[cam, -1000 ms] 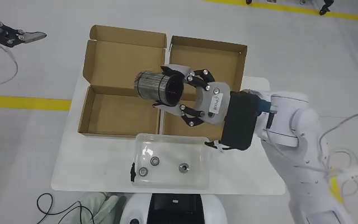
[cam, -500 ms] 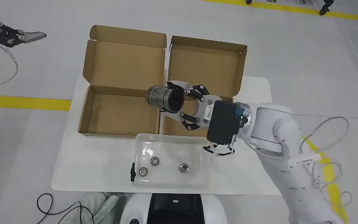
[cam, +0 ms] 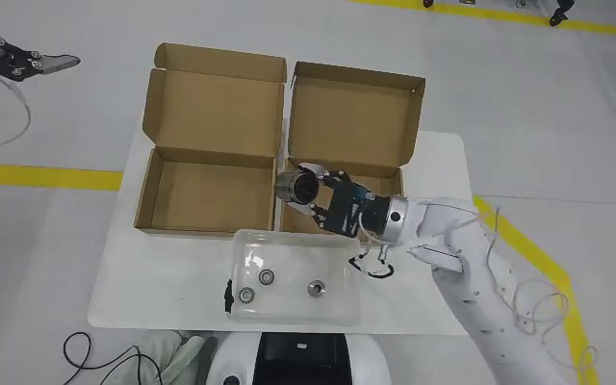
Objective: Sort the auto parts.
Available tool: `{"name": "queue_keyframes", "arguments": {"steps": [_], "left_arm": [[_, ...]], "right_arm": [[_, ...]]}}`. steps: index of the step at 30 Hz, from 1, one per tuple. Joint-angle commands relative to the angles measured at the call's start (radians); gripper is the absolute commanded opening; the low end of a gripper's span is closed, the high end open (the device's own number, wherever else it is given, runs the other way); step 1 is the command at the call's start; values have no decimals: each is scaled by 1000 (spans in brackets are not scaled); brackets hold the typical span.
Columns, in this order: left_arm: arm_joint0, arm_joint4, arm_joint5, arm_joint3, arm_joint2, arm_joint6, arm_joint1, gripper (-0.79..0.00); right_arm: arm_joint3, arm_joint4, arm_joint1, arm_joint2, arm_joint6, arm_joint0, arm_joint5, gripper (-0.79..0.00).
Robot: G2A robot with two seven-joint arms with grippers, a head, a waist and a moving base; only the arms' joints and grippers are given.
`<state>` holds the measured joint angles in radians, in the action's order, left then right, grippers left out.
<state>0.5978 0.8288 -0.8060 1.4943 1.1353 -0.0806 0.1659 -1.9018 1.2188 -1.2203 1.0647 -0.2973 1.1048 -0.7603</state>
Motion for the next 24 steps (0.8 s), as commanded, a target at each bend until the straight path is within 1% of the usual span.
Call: {"name": "queue_keyframes", "arguments": {"steps": [1, 6, 14, 19, 24], "left_arm": [[0, 0, 0, 0, 0, 0, 0, 0], [0, 0, 0, 0, 0, 0, 0, 0], [0, 0, 0, 0, 0, 0, 0, 0], [0, 0, 0, 0, 0, 0, 0, 0], [0, 0, 0, 0, 0, 0, 0, 0]], "right_arm": [[10, 0, 1, -5, -45, 3, 8, -785], [48, -7, 4, -15, -111, 7, 23, -785], [129, 6, 4, -26, -147, -14, 55, -785], [189, 16, -2, -58, -187, -46, 85, -785], [271, -2, -16, -108, -226, -106, 107, -785]]}}
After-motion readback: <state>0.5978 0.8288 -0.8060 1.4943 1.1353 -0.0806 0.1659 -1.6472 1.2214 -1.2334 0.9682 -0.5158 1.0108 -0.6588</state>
